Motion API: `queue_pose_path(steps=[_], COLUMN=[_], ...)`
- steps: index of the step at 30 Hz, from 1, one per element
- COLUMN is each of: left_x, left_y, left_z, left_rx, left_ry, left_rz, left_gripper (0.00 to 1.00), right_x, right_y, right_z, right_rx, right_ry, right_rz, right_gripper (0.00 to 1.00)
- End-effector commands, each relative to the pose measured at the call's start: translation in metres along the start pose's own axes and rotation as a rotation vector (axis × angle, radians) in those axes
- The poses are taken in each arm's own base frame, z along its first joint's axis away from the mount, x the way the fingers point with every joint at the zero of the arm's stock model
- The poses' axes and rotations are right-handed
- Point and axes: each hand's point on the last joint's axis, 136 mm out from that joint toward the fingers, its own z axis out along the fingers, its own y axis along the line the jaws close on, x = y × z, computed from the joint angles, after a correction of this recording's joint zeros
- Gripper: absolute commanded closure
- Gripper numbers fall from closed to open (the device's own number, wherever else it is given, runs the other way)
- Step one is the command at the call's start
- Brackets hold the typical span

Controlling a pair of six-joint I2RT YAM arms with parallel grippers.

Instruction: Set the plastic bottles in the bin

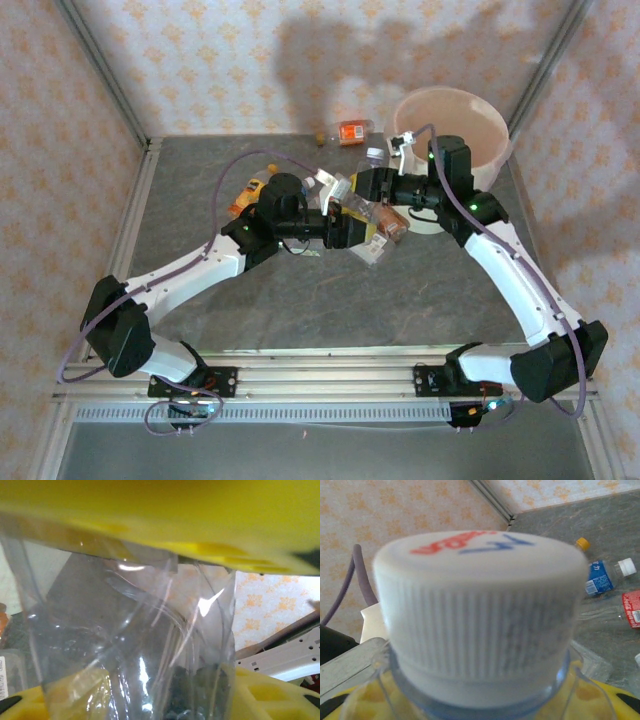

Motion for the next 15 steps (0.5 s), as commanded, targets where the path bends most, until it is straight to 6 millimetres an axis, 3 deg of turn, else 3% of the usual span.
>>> queue_pose_path(steps=[1,7,12,15], left_x=[-0.009,-0.015,-0.019,-0.02], left_y=[-0.008,-0.008,-0.003,0.019], left_z=[-0.001,-0.005,-0.013,-0.025], left_rx=[-0.002,-0.025,-0.077,-0.219], left_ry=[-0.018,-0.046,-0.092,-0.141], left_rz=[0.032,0.03,0.037,0.031], left_gripper=[0.25,0.0,0.0,0.0], right_x=[-0.013,-0.027,-0.054,-0.077], right_y=[-0.011,-0.021,-0.022,-0.019], right_z=[-0.006,-0.013,-0.033,-0.055], right_rx=[0.095,0.181,0.266,0.342], right_ry=[-0.065,-0.131,-0.272,-0.378], right_rz=[-0.026,-0.03,-0.068,-0.131], right_gripper=[0.64,0.67,0.71,0.71])
